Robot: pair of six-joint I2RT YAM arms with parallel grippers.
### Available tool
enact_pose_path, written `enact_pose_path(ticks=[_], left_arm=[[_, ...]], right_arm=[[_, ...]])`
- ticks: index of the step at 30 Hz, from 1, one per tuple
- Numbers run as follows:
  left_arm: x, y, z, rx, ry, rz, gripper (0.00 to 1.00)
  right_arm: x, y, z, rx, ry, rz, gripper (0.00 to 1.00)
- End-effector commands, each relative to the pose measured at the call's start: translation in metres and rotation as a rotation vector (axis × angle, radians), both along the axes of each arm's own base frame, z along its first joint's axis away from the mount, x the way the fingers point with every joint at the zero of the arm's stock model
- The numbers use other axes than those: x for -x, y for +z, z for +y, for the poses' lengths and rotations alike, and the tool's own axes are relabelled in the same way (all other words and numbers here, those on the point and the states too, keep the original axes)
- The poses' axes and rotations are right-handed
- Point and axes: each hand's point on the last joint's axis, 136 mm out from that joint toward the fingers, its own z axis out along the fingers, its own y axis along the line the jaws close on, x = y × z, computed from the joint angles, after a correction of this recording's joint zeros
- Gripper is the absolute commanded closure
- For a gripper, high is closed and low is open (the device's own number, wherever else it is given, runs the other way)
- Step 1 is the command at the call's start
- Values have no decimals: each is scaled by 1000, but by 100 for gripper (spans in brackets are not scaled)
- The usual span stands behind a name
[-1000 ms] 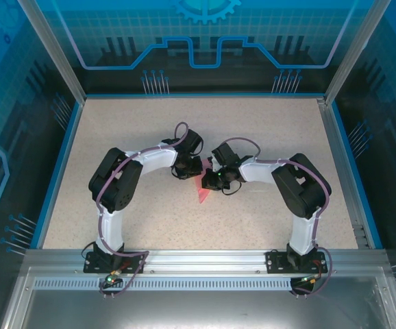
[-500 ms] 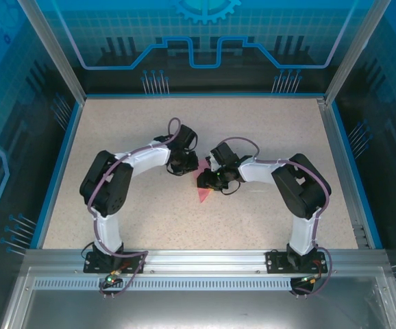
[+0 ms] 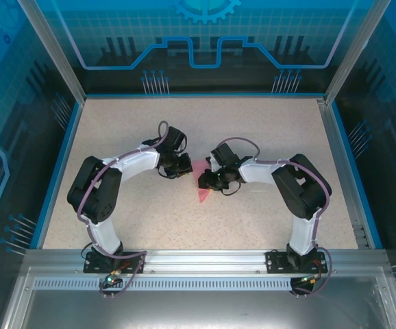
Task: Fold a paper plane with a square sheet of paper (pick it up from the middle)
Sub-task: Third fold the triangle at the center of the table.
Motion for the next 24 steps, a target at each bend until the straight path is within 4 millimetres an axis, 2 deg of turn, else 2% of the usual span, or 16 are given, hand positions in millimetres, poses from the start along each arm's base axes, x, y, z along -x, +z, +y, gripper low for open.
enact_pose_path(ticks=[1,5,9,16,24], left_arm=[[8,17,-16,106,-29,-10,89],[18,17,-31,158,-70,2,90],[30,8,-44,155,-109,28,91],[39,-16,-44,113,-104,88,95],[37,-30,-38,54,-79,110,99]], right_arm=[[12,-13,-15,59,-3,35,81],[14,-17,-19,77,-4,47,91],[14,-20,-23,93,-13,57,94],[13,-21,-26,99,-23,61,94],[13,-22,-27,99,-27,67,95]])
